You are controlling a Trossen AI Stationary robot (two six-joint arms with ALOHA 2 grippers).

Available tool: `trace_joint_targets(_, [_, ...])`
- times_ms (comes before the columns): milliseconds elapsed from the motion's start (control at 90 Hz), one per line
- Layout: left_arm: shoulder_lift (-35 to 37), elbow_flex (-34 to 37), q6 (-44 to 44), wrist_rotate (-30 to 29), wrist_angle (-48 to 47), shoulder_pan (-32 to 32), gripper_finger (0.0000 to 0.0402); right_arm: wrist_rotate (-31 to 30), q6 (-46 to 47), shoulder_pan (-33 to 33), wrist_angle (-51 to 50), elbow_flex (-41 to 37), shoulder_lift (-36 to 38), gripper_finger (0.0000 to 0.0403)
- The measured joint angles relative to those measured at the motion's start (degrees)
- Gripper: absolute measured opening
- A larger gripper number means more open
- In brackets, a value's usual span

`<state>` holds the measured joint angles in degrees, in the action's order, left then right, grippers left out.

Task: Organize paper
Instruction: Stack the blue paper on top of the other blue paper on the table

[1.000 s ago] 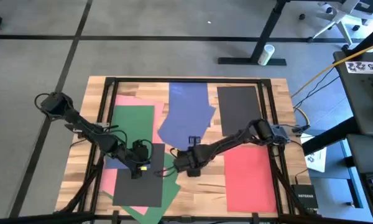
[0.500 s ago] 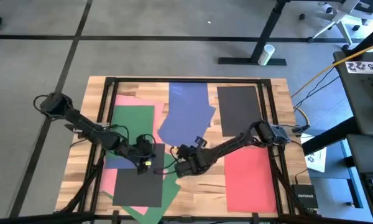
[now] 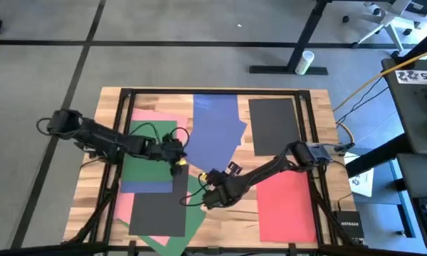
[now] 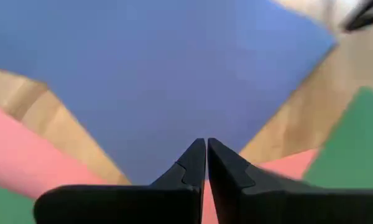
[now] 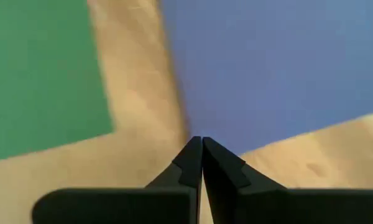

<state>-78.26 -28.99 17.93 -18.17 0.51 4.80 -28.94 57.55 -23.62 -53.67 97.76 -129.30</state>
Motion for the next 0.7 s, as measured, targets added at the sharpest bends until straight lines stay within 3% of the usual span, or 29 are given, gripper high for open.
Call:
trace_joint_targets(289, [-6.22, 0.0, 1.23, -0.04, 0.16, -4.79, 0.0, 2.98, 0.68, 0.39, 4.95, -5.03, -0.33, 0.0])
trace_joint_targets(700, [-10.2, -0.2, 5.41, 0.9, 2.93, -0.52, 0.0, 0.87, 3.43, 0.25, 6.12, -8.46, -0.06, 0.0])
